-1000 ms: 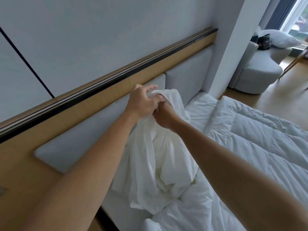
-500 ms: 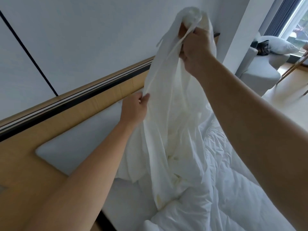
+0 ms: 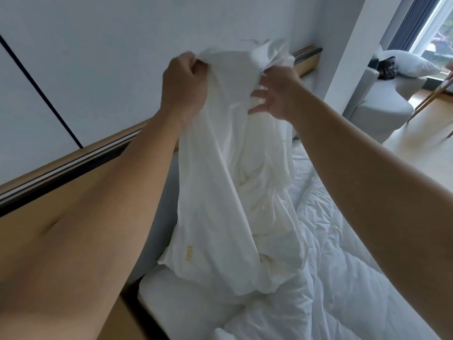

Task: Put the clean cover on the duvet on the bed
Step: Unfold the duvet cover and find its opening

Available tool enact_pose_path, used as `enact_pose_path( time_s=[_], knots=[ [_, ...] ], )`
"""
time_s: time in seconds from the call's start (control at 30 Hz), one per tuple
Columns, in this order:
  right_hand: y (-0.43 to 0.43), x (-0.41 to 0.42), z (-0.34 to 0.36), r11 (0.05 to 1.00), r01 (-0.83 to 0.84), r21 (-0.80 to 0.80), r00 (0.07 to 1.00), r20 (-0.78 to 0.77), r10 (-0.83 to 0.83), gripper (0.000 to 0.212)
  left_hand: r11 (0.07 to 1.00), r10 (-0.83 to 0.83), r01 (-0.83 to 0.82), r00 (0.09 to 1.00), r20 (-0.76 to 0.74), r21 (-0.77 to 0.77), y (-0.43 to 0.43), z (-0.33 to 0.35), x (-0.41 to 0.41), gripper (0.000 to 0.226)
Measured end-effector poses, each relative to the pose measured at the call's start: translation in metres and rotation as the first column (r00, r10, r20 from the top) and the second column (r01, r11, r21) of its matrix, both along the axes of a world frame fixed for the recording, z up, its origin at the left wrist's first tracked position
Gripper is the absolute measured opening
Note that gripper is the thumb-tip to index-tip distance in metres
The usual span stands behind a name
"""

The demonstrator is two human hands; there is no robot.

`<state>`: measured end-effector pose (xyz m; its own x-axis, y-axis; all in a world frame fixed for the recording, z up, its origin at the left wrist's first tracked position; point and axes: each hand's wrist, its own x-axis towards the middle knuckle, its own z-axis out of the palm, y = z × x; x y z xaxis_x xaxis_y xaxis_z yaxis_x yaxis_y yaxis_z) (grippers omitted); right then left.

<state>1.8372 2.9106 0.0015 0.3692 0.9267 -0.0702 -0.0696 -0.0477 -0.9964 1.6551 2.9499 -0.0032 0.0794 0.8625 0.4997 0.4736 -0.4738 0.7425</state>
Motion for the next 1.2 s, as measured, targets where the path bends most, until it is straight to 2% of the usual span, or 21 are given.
enact_pose_path(
  time_s=[0.07,0.13,0.17,0.23,0.27,0.33,0.37,0.4,0.47,0.5,0.57,0.6,0.67,0.73,0.83,1.0,1.1,1.2],
  knots=[
    [-0.009,-0.011,-0.027,0.992,-0.020,-0.126,0.983,0.180,0.043,0.030,0.997,0.007,-0.008,1.000,-0.010,-0.080,0.000,-0.021,0.006,0.042],
    [-0.026,-0.026,-0.067,0.984,0.011,-0.178,0.949,0.313,0.046,0.020,0.991,0.008,-0.007,1.000,0.006,-0.132,-0.001,-0.042,0.008,0.044],
    [-0.036,-0.034,-0.089,0.985,0.001,-0.174,0.941,0.333,0.057,0.021,0.988,0.005,-0.003,1.000,0.011,-0.153,-0.001,-0.051,0.009,0.044],
    [-0.056,-0.051,-0.129,0.971,-0.159,-0.178,0.940,0.273,0.204,0.030,0.982,-0.022,0.023,1.000,0.005,-0.187,-0.003,-0.064,0.011,0.039],
    [-0.065,-0.060,-0.145,0.946,-0.254,-0.201,0.897,0.316,0.308,0.033,0.978,-0.046,0.044,0.999,-0.006,-0.205,-0.004,-0.066,0.013,0.035],
    [-0.073,-0.072,-0.170,0.901,-0.317,-0.294,0.716,0.549,0.431,0.035,0.971,-0.101,0.091,0.994,-0.033,-0.222,-0.009,-0.069,0.018,0.028],
    [-0.071,-0.076,-0.179,0.909,-0.278,-0.312,0.662,0.623,0.416,0.033,0.969,-0.121,0.109,0.992,-0.044,-0.221,-0.012,-0.069,0.019,0.025],
    [-0.069,-0.079,-0.180,0.923,-0.245,-0.298,0.666,0.640,0.383,0.033,0.967,-0.139,0.126,0.989,-0.044,-0.221,-0.015,-0.070,0.020,0.020],
    [-0.059,-0.079,-0.178,0.956,-0.203,-0.213,0.710,0.640,0.294,0.031,0.959,-0.171,0.156,0.984,-0.045,-0.238,-0.021,-0.073,0.016,0.015],
    [-0.053,-0.078,-0.174,0.967,-0.192,-0.168,0.734,0.629,0.255,0.026,0.960,-0.180,0.156,0.980,-0.081,-0.234,-0.025,-0.078,0.011,0.026],
    [-0.039,-0.071,-0.155,0.980,-0.161,-0.114,0.845,0.497,0.196,0.018,0.975,-0.168,0.138,0.971,-0.170,-0.172,-0.031,-0.095,0.001,0.047],
    [-0.032,-0.068,-0.144,0.986,-0.134,-0.101,0.905,0.392,0.163,0.019,0.983,-0.153,0.133,0.974,-0.165,-0.129,-0.036,-0.104,-0.004,0.050],
    [-0.019,-0.065,-0.116,0.994,-0.092,-0.066,0.970,0.220,0.105,0.025,0.987,-0.148,0.143,0.986,-0.075,-0.071,-0.044,-0.119,-0.013,0.050],
    [-0.007,-0.066,-0.084,0.996,-0.085,0.014,0.992,0.100,0.083,0.031,0.978,-0.196,0.199,0.979,0.045,-0.060,-0.046,-0.123,-0.021,0.048],
    [0.005,-0.070,-0.028,0.973,-0.100,0.208,0.991,-0.073,0.117,0.017,0.958,-0.209,0.232,0.967,0.144,-0.167,-0.041,-0.120,-0.036,0.044],
    [0.023,-0.059,0.046,0.908,0.037,0.417,0.926,-0.355,0.125,0.020,0.922,-0.274,0.277,0.960,0.051,-0.272,-0.028,-0.115,-0.055,0.031],
    [0.018,-0.048,0.043,0.911,0.046,0.411,0.880,-0.448,0.158,0.017,0.885,-0.325,0.356,0.934,0.151,-0.300,-0.028,-0.114,-0.053,0.036],
    [0.006,-0.031,0.005,0.955,0.012,0.298,0.889,-0.440,0.126,0.028,0.841,-0.308,0.438,0.870,0.385,-0.318,-0.029,-0.112,-0.048,0.023]
  ],
)
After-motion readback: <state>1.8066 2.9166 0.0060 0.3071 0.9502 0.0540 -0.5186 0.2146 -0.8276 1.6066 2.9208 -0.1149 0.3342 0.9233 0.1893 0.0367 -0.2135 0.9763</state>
